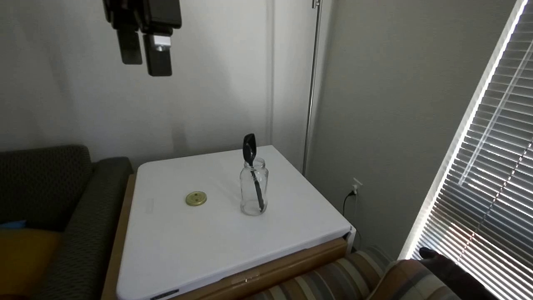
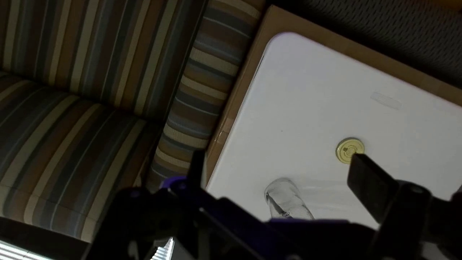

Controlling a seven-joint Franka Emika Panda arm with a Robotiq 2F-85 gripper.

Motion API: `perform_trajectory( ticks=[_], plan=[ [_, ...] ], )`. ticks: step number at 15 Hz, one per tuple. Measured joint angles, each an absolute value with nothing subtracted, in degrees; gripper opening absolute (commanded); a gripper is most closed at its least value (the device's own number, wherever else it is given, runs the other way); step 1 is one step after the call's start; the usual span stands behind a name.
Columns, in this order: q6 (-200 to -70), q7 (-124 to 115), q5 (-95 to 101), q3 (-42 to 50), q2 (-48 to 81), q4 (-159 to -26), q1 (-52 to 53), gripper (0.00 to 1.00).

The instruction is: Remove the serving spoon from the bottle and put it on the table

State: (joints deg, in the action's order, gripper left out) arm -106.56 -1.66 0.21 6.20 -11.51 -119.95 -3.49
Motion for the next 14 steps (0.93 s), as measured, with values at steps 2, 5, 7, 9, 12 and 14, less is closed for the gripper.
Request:
perform_trajectory(
  ticks=[2,5,7,9,12,14],
  plan=[
    [-108.1,-1.1,0.2,6.1,-7.7,-117.6,-3.1,1.0],
    [-108.7,-0.2,-0.1,5.6,-1.0,-112.8,-2.6,1.0],
    [-108.7,0.3,-0.3,4.7,3.7,-109.1,-2.3,1.0],
    [-108.6,0.9,-0.4,3.6,8.4,-105.0,-1.8,1.0],
    [-108.5,2.0,-0.5,2.0,15.1,-98.4,-1.3,1.0],
    [-108.4,2.7,-0.5,1.1,19.5,-94.1,-1.1,1.0]
  ],
)
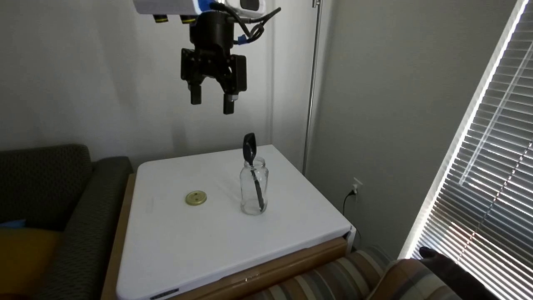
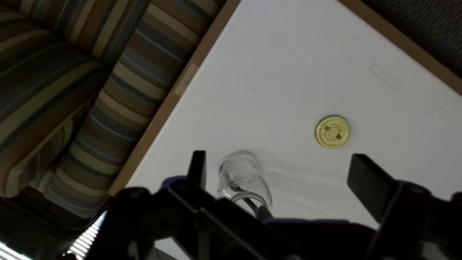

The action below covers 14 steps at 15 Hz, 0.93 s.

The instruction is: Remove the serving spoon from the bottle and put it on the table

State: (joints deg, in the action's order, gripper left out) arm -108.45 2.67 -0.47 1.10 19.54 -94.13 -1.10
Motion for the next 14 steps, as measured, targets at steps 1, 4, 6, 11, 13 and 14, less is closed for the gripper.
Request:
perform_trajectory(
  ticks=[1,4,6,11,13,14],
  plan=[
    [-108.4,2.9,-0.5,0.7,21.7,-92.1,-1.0,1.0],
    [-108.4,3.0,-0.5,0.1,27.7,-86.8,-1.0,1.0],
    [-108.5,3.0,-0.5,0.1,31.5,-83.5,-0.9,1.0],
    [-109.1,2.3,-0.5,0.1,38.6,-76.1,-0.9,1.0],
    [-109.9,1.4,-0.5,0.1,40.9,-73.2,-0.9,1.0],
    [-110.1,1.0,-0.5,0.1,41.9,-71.9,-0.9,1.0]
  ],
)
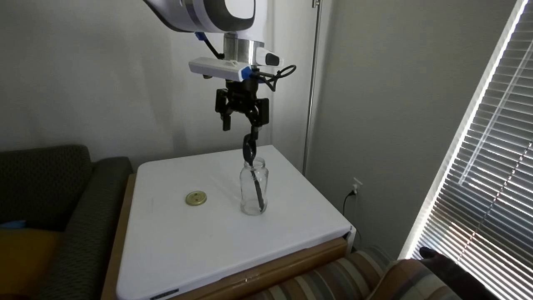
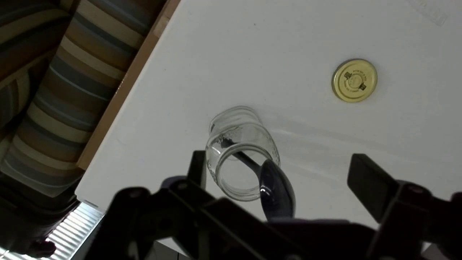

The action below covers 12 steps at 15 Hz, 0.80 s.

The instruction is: Remove the serving spoon from the bottle and put it on the table

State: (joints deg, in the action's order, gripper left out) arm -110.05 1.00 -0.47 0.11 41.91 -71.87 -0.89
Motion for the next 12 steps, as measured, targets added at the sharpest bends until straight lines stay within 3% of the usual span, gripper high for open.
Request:
perform_trajectory(
  ticks=[7,8,10,12],
  plan=[
    [-110.1,-1.2,-0.5,0.1,48.4,-63.6,-0.2,0.96],
    [-110.1,-1.4,-0.5,0.1,49.1,-62.8,-0.1,0.74],
    [-110.1,-1.5,-0.5,0.1,50.3,-61.4,-0.1,0.7],
    [-110.1,-1.6,-0.5,0.1,51.1,-60.1,-0.1,0.56]
  ],
)
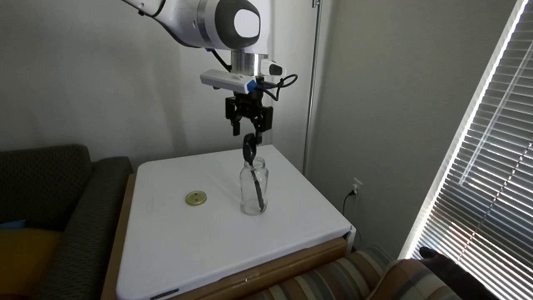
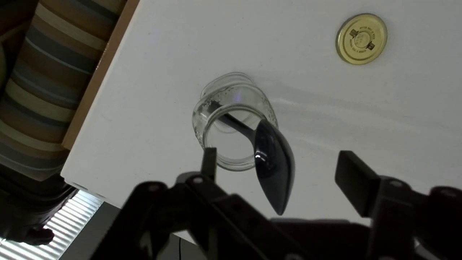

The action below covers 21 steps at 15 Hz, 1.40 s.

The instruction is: Remove the serving spoon from the bottle and put it on the table

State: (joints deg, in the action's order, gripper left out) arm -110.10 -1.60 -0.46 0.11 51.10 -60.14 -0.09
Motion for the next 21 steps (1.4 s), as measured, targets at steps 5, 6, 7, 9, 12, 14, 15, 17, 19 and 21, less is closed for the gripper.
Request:
perform_trajectory(
  ticks=[5,6,7,9,12,14,15,17,19,21],
  plan=[
    [-110.1,-2.0,-0.5,0.1,51.9,-58.4,-0.1,0.2],
    [-110.1,-2.0,-0.5,0.1,52.0,-58.2,-0.1,0.13],
    [-110.1,-2.1,-0.5,0.1,52.1,-58.0,0.0,0.06],
    [-110.1,-2.2,-0.5,0.1,52.3,-57.5,0.0,0.0],
    [-110.0,-2.3,-0.8,0.0,52.8,-56.6,0.0,0.0],
    [-110.0,-2.3,-1.2,0.1,52.8,-55.9,-0.3,0.0],
    [-110.0,-2.3,-1.3,0.1,52.8,-55.5,-0.6,0.01],
    [-110.0,-2.3,-1.4,0.1,52.7,-54.6,-1.4,0.01],
    [-110.0,-2.3,-2.7,0.1,52.7,-53.9,-2.3,0.01],
    [-109.9,-2.2,-4.4,-0.1,52.7,-53.1,-3.3,0.01]
  ],
)
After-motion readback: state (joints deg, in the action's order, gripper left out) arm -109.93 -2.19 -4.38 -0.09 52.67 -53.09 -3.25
